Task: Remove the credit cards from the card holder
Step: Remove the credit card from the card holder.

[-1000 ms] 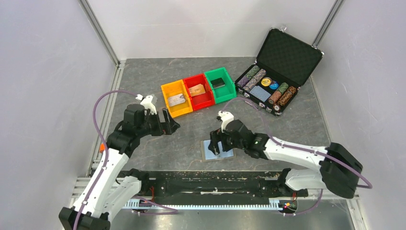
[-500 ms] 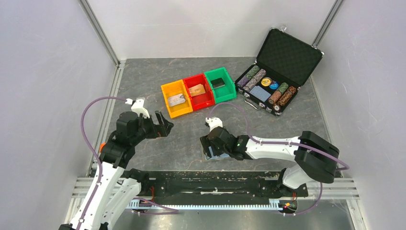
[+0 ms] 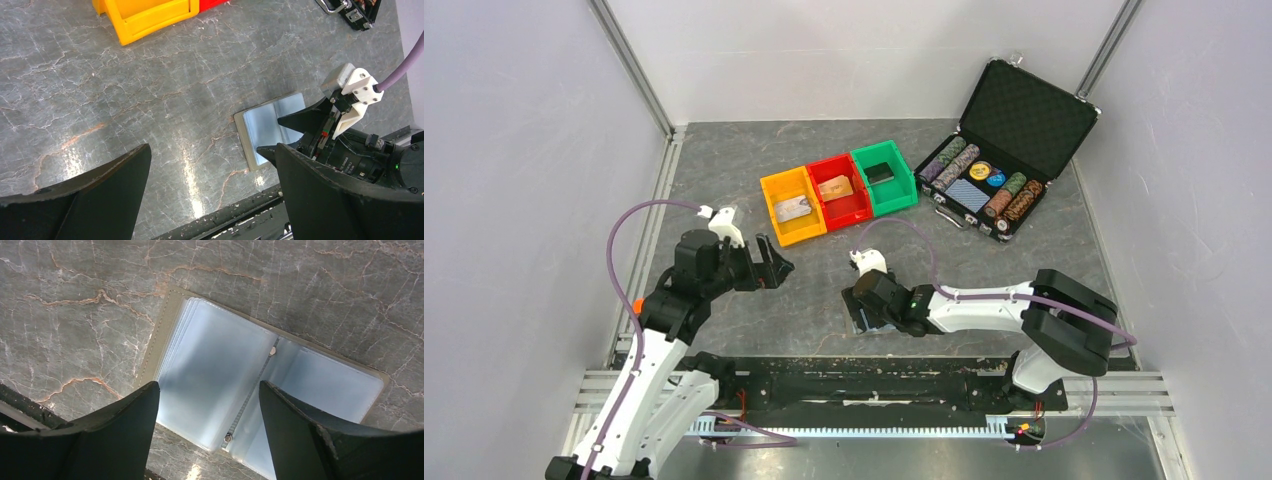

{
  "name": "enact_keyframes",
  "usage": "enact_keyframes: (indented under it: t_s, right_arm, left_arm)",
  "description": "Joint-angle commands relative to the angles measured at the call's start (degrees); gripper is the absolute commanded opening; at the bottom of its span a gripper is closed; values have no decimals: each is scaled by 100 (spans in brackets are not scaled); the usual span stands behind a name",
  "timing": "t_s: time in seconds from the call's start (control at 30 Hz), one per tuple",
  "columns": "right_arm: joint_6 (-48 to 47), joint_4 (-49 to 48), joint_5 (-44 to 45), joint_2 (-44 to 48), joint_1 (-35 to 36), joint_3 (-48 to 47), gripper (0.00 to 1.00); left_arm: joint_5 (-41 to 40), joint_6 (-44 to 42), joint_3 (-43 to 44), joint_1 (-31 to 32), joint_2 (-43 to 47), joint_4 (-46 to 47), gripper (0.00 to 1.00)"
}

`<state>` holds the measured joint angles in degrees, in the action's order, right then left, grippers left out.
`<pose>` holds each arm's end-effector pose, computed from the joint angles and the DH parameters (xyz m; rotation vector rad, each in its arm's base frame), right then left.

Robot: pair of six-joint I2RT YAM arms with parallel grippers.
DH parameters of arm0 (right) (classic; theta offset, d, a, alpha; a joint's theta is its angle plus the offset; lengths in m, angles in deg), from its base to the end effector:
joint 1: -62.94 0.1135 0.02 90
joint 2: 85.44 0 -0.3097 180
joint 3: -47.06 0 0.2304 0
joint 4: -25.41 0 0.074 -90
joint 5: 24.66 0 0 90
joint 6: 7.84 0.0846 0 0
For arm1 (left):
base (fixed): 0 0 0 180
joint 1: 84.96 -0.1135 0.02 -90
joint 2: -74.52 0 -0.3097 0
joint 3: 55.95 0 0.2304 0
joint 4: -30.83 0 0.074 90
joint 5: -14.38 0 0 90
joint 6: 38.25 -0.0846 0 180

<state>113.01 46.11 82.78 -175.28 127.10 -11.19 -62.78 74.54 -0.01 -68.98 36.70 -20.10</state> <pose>0.1579 0.2680 0.1801 -0.5808 2.3905 0.3640 0.1158 -0.0527 0.2903 0.0040 2.1950 -0.6289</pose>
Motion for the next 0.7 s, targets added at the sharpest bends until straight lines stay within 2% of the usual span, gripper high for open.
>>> enact_keyframes:
  t_s: [0.0,0.1,0.23,0.3,0.43,0.6,0.67]
  right_arm:
    - [85,-126,117,-62,50,1,73]
    - [103,-280,94,38,44,115,64]
    - [96,-467,82,133,44,202,41]
    - [79,-506,79,154,44,211,34]
    - [86,-466,97,207,44,148,33]
    - [132,-244,102,404,44,-27,41]
    - [112,-150,155,483,46,-83,41]
  left_arm:
    - [98,-231,6,5,104,182,100]
    - [66,-223,8,10,126,182,100]
    - [7,-223,17,9,119,164,100]
    - [-17,-215,15,10,139,156,100]
    - [-84,-210,15,9,170,147,100]
    - [-461,-125,35,10,227,81,100]
    - [-736,-11,27,10,281,77,100]
